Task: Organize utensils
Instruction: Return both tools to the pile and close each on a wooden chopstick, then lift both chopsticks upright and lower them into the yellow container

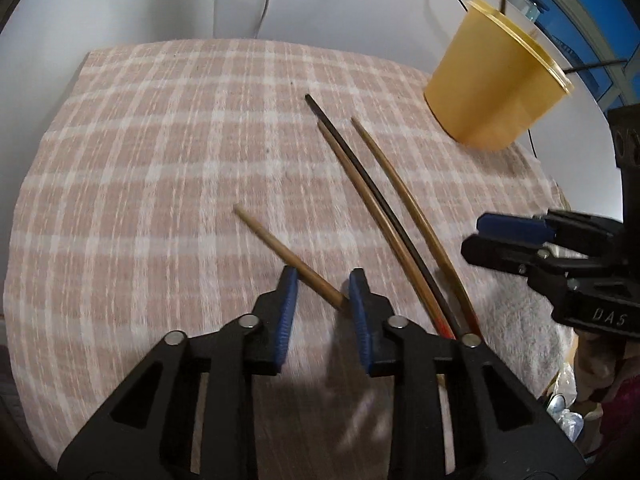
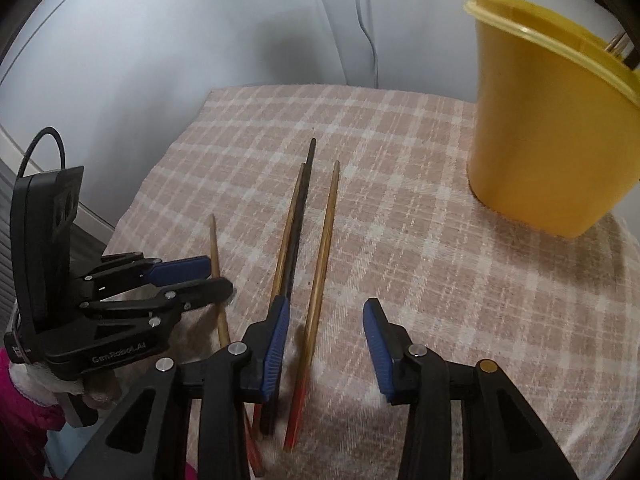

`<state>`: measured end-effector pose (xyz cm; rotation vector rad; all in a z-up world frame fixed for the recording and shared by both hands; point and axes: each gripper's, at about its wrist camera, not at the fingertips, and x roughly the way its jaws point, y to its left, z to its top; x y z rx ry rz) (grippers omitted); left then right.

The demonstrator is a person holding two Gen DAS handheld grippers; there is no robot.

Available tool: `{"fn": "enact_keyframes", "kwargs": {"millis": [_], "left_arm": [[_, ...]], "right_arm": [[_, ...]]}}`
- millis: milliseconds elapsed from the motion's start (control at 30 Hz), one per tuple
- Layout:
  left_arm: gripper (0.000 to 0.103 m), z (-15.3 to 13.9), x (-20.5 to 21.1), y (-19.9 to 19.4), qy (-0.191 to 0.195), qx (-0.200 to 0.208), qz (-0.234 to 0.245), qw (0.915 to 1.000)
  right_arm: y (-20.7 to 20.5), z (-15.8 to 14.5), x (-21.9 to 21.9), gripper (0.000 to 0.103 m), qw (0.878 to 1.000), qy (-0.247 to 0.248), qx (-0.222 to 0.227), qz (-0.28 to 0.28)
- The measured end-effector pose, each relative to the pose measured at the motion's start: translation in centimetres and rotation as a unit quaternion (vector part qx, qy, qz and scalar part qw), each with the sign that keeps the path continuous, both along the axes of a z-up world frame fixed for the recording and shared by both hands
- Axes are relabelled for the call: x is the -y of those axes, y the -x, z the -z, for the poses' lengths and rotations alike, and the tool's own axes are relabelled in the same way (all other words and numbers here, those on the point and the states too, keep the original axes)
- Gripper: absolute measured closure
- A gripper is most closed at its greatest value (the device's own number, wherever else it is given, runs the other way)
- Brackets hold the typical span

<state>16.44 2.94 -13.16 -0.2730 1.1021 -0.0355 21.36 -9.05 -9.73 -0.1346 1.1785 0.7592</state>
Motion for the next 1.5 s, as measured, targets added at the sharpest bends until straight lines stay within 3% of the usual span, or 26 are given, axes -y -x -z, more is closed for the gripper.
{"fn": "enact_keyframes", "kwargs": {"millis": [233, 400, 500, 633, 767, 933, 1133, 1300, 1500], "left_arm": [[0.084, 0.1, -0.4, -1.8, 0.016, -0.019, -0.022, 0.9994], [0.084, 0.1, 1.5, -2.7, -0.047, -0.002, 0.022, 0.9987], [0.089, 0.3, 1.8, -3.4, -0.06, 0.001, 0.041, 0.9974], [0.092, 0.3, 2.8, -4.8, -0.105, 0.003, 0.092, 0.9902], [0.092, 0.2, 3.5, -5.9, -0.121, -0.009, 0.103, 0.9872], [0.089, 0.3, 3.6, -6.8, -0.092, -0.04, 0.071, 0.9924], [0.093, 0.2, 2.0, -6.7, -0.066, -0.036, 0.076, 0.9943], [0.1, -0.4, -2.0, -6.2, 0.0, -0.03, 0.044, 0.9986], [0.1, -1.6, -3.5, -4.1, 0.055, 0.008, 0.027, 0.9981]], "right_arm": [[-1.2, 1.1, -1.3, 0.067, 1.0, 0.014, -0.019, 0.002], [-2.0, 1.7, -2.0, 0.073, 0.999, 0.02, -0.03, 0.005], [-2.3, 2.2, -2.4, 0.079, 0.999, 0.03, -0.031, 0.003], [-2.6, 2.3, -2.2, 0.087, 0.999, 0.029, -0.036, 0.009], [-2.8, 2.1, -2.1, 0.087, 0.998, 0.036, -0.041, 0.006], [-3.4, 1.6, -2.7, 0.081, 0.998, 0.051, -0.033, 0.001], [-4.3, 2.5, -4.5, 0.081, 0.997, 0.068, -0.036, -0.005], [-4.4, 2.6, -4.9, 0.098, 0.997, 0.075, -0.028, -0.001], [-4.0, 0.8, -2.4, 0.099, 0.999, 0.025, -0.02, 0.026]]}}
